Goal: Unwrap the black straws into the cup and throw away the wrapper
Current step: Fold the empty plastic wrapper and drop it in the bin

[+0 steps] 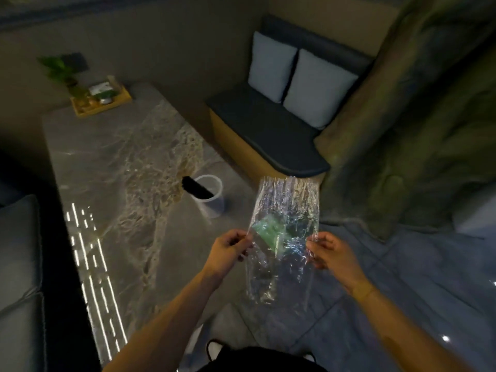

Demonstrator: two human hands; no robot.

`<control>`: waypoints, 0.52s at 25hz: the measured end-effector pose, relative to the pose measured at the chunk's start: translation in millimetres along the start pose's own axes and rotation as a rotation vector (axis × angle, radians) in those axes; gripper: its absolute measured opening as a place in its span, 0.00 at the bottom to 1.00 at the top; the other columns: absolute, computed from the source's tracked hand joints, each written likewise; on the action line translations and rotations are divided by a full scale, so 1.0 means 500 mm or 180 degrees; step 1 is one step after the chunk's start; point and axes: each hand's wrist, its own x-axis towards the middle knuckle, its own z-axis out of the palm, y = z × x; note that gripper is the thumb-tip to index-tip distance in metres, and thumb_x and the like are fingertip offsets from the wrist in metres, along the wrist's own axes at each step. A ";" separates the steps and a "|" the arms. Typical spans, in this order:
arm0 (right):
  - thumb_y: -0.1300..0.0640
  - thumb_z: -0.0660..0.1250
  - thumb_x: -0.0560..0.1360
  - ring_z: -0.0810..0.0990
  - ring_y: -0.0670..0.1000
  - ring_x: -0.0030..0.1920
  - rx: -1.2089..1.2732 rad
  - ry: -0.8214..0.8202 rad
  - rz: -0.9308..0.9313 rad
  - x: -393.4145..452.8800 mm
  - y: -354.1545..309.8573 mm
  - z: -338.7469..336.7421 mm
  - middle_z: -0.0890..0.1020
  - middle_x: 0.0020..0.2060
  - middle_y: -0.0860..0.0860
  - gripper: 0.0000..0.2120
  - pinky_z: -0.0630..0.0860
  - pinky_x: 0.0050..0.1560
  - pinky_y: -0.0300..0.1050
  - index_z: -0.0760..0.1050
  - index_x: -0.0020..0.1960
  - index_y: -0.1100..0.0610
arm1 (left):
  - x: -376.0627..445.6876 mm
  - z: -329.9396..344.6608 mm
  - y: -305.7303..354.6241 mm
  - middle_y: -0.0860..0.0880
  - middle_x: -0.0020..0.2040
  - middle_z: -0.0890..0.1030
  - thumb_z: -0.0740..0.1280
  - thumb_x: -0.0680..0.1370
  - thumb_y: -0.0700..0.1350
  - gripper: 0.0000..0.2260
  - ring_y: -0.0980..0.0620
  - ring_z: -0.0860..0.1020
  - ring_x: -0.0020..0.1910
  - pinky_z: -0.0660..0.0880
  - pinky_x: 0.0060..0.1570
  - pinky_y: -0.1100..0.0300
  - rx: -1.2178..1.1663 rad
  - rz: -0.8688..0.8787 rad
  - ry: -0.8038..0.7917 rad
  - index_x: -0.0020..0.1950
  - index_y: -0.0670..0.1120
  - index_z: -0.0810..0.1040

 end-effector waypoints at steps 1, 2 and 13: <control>0.61 0.70 0.75 0.82 0.44 0.30 0.0031 0.0085 0.0003 -0.006 0.008 -0.041 0.84 0.40 0.55 0.06 0.78 0.31 0.37 0.79 0.51 0.60 | 0.002 0.040 0.011 0.47 0.38 0.82 0.70 0.77 0.41 0.03 0.55 0.76 0.32 0.74 0.34 0.62 0.0021 0.0037 -0.0085 0.46 0.42 0.81; 0.60 0.70 0.75 0.82 0.45 0.30 0.0067 0.0182 0.0001 -0.014 0.016 -0.087 0.85 0.41 0.55 0.06 0.79 0.32 0.37 0.79 0.52 0.59 | 0.005 0.085 0.023 0.46 0.38 0.82 0.70 0.77 0.41 0.02 0.55 0.77 0.32 0.74 0.34 0.63 0.0057 0.0078 -0.0192 0.45 0.43 0.81; 0.57 0.70 0.75 0.84 0.51 0.35 0.0532 0.1180 0.0084 -0.098 0.100 -0.455 0.85 0.40 0.57 0.05 0.79 0.35 0.41 0.79 0.50 0.57 | 0.057 0.482 0.098 0.50 0.33 0.79 0.71 0.76 0.39 0.02 0.64 0.76 0.27 0.72 0.30 0.71 0.0821 0.0356 -0.1117 0.44 0.42 0.80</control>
